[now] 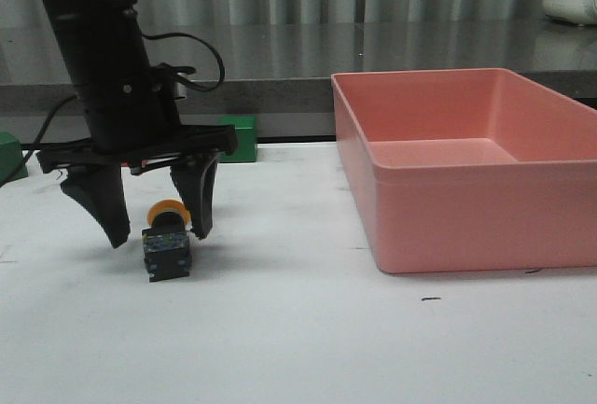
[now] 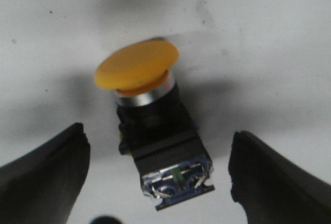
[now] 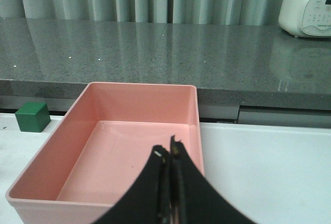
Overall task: Place and stand button with both arms
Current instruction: 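Lower the open left gripper around the lying button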
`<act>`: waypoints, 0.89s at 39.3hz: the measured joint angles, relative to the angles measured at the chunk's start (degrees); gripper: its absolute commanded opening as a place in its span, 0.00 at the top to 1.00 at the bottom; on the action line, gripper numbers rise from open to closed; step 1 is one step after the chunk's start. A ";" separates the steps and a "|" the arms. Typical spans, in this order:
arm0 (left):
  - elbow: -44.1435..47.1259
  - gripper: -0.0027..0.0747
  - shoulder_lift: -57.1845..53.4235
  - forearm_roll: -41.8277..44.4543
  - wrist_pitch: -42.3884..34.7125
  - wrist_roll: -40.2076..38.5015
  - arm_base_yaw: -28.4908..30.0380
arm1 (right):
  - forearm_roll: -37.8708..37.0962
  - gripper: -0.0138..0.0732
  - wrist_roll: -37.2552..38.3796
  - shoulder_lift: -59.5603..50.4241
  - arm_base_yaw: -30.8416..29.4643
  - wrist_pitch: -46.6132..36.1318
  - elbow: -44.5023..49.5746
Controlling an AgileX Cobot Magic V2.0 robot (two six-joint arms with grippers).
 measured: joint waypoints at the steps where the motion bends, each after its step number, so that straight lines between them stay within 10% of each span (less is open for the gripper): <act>1: 0.00 0.29 0.29 0.00 -0.15 -0.11 0.00 | 0.00 0.91 0.00 0.00 0.00 0.00 0.00; 30: -0.28 0.36 2.54 0.16 -3.71 -0.26 0.00 | 0.00 0.91 -0.10 0.00 0.00 0.00 0.00; 35: -0.51 0.49 2.63 0.16 -3.35 -0.26 0.00 | 0.00 0.91 -0.10 0.00 0.00 0.00 0.00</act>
